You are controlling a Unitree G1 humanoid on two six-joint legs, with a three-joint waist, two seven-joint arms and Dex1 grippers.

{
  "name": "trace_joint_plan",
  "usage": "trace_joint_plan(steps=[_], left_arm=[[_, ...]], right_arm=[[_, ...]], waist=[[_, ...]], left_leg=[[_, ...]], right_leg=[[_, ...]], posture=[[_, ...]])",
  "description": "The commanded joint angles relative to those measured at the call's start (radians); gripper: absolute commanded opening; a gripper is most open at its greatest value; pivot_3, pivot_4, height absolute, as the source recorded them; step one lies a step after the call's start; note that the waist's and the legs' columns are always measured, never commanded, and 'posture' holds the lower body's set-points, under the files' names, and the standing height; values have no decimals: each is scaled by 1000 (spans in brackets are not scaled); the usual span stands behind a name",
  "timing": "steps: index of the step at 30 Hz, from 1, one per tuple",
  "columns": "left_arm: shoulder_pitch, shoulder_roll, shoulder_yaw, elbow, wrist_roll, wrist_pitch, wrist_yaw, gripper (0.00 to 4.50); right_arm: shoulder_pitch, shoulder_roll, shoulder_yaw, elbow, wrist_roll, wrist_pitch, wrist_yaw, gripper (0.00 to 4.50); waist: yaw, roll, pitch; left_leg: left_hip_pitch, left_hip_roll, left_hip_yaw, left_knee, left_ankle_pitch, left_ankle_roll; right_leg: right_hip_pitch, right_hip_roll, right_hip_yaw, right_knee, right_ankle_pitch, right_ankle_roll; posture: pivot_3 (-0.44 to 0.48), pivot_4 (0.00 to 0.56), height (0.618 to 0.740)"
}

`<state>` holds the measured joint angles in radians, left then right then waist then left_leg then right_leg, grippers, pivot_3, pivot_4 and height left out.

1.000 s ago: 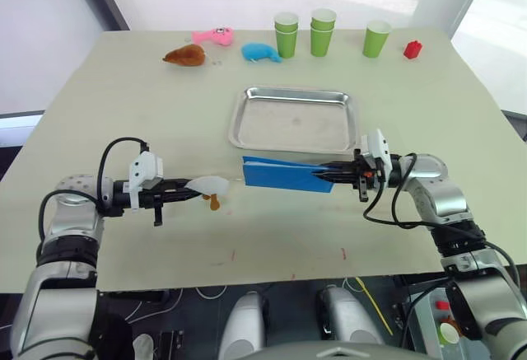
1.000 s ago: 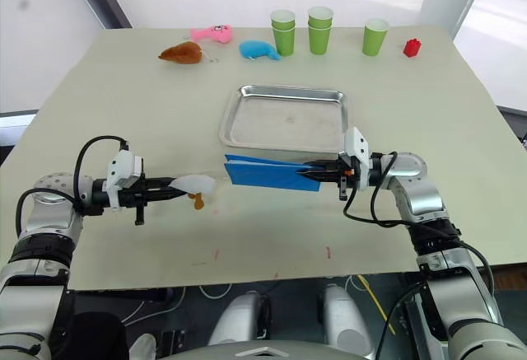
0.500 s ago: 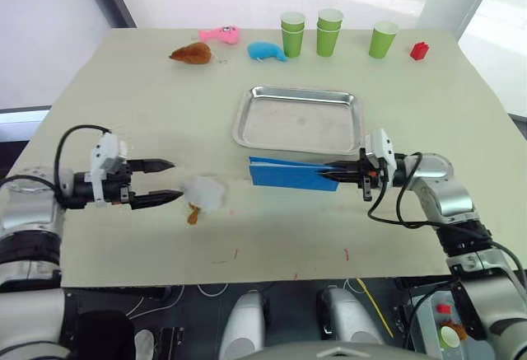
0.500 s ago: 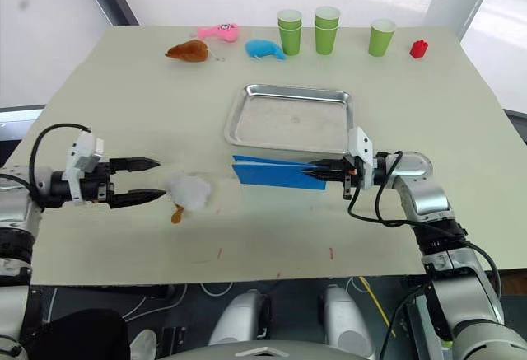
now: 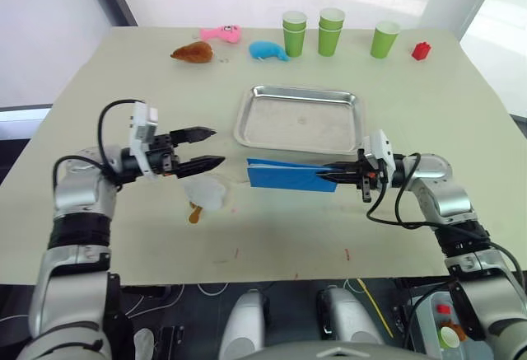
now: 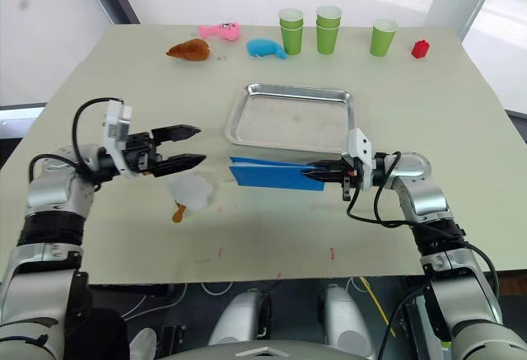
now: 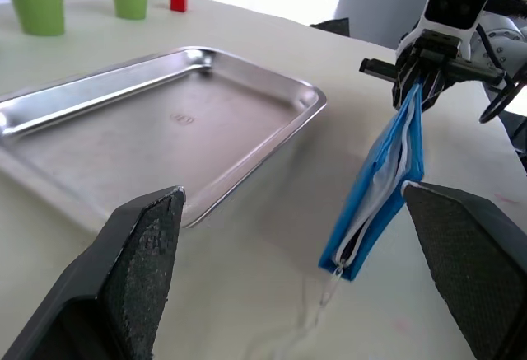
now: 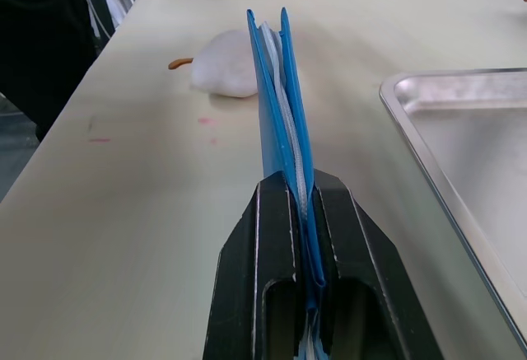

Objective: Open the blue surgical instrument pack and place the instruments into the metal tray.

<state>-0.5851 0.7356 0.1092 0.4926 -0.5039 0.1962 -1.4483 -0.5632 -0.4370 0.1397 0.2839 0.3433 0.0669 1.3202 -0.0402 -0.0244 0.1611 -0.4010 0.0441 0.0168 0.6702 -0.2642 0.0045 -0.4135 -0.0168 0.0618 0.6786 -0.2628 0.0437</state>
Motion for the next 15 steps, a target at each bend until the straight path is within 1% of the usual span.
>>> trace_joint_plan(steps=[1,4,15], left_arm=[[-17,-34,-14,-15,43,-70,10,4492],[-28,-66,-34,15,80,-121,8,4492],[-59,-129,-62,75,133,-181,-13,4492]], right_arm=[[-10,-8,-24,-36,22,1,5,0],[-13,-11,-26,-34,21,2,6,0],[-8,-18,-23,-42,21,6,12,0]], waist=[[-2,0,0],[1,0,0],[1,0,0]], left_leg=[[0,0,0,0,0,0],[0,0,0,0,0,0],[0,0,0,0,0,0]], right_leg=[[0,0,0,0,0,0],[0,1,0,0,0,0],[0,0,0,0,0,0]], posture=[[0,150,740],[0,150,740],[0,150,740]])
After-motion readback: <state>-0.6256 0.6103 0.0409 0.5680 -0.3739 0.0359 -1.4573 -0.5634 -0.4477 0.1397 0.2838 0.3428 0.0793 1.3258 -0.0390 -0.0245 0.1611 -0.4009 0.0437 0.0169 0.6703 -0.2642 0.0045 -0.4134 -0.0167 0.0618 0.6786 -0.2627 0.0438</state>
